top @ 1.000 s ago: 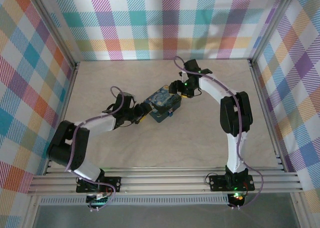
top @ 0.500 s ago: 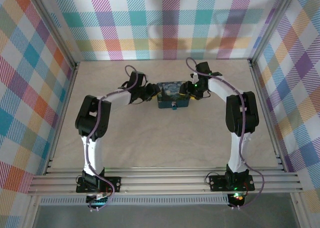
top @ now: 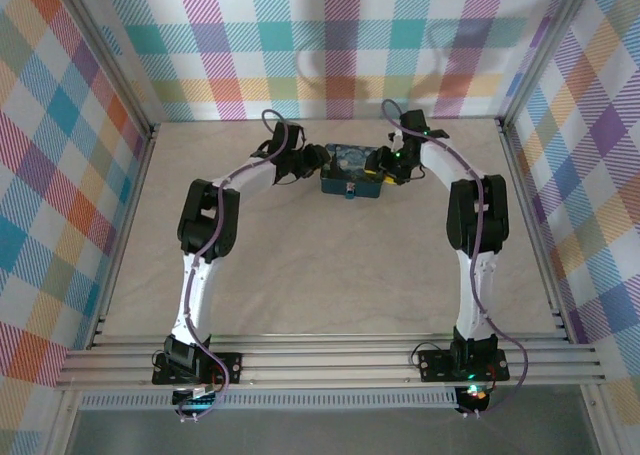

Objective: Unlock a padlock with a key

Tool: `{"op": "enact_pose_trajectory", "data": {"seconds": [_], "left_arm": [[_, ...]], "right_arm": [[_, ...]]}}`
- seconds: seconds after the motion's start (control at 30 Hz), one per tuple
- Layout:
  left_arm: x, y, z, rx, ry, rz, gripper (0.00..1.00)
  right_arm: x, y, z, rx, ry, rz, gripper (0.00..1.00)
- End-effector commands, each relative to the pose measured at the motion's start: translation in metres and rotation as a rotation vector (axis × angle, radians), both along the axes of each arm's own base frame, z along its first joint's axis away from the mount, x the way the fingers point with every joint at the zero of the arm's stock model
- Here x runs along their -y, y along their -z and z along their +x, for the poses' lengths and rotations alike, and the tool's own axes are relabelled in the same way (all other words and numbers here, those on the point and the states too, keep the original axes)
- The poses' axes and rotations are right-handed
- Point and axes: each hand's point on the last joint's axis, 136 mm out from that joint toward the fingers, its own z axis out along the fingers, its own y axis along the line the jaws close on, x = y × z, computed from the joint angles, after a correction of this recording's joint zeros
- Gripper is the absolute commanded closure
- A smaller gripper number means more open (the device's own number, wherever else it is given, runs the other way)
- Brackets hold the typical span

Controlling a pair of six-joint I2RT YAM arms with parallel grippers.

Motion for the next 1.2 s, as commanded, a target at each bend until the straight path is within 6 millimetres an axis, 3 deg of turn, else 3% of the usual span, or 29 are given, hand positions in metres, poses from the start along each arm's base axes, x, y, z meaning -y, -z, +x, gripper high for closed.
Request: {"op": "enact_pose_trajectory", "data": {"seconds": [0.0, 0.2, 0.33, 0.5, 0.63, 0.73, 0.87, 1.03, 1.17], "left_arm": [[0.028, 0.023, -0.024, -0.083, 0.075, 0.021, 0.65], [0.022, 0.012, -0.017, -0.056, 0.062, 0.077, 0.5], [0.009, 0.0, -0.017, -0.04, 0.057, 0.14, 0.39], [-0.033, -0.03, -0.018, 0.008, 0.021, 0.231, 0.32], [-0.09, -0.054, -0.033, 0.024, -0.042, 0.33, 0.29], [-0.143, -0.059, -0.061, -0.014, -0.115, 0.423, 0.28], [-0.212, -0.051, -0.118, -0.116, -0.216, 0.558, 0.26], [-0.286, -0.024, -0.192, -0.306, -0.356, 0.654, 0.26], [-0.324, 0.011, -0.238, -0.473, -0.438, 0.587, 0.3]], "right_arm": [[-0.017, -0.003, 0.006, 0.003, -0.055, 0.052, 0.4], [-0.015, -0.013, 0.018, 0.026, -0.059, 0.04, 0.36], [-0.007, -0.033, 0.022, 0.055, -0.053, -0.005, 0.27], [0.009, -0.062, 0.014, 0.107, -0.027, -0.085, 0.2], [0.016, -0.084, -0.003, 0.147, -0.004, -0.088, 0.19], [0.015, -0.095, -0.021, 0.174, 0.015, -0.053, 0.19], [0.004, -0.09, -0.055, 0.179, 0.018, -0.02, 0.2], [-0.03, -0.067, -0.102, 0.136, -0.044, -0.018, 0.2], [-0.063, -0.048, -0.137, 0.088, -0.126, -0.032, 0.2]]}}
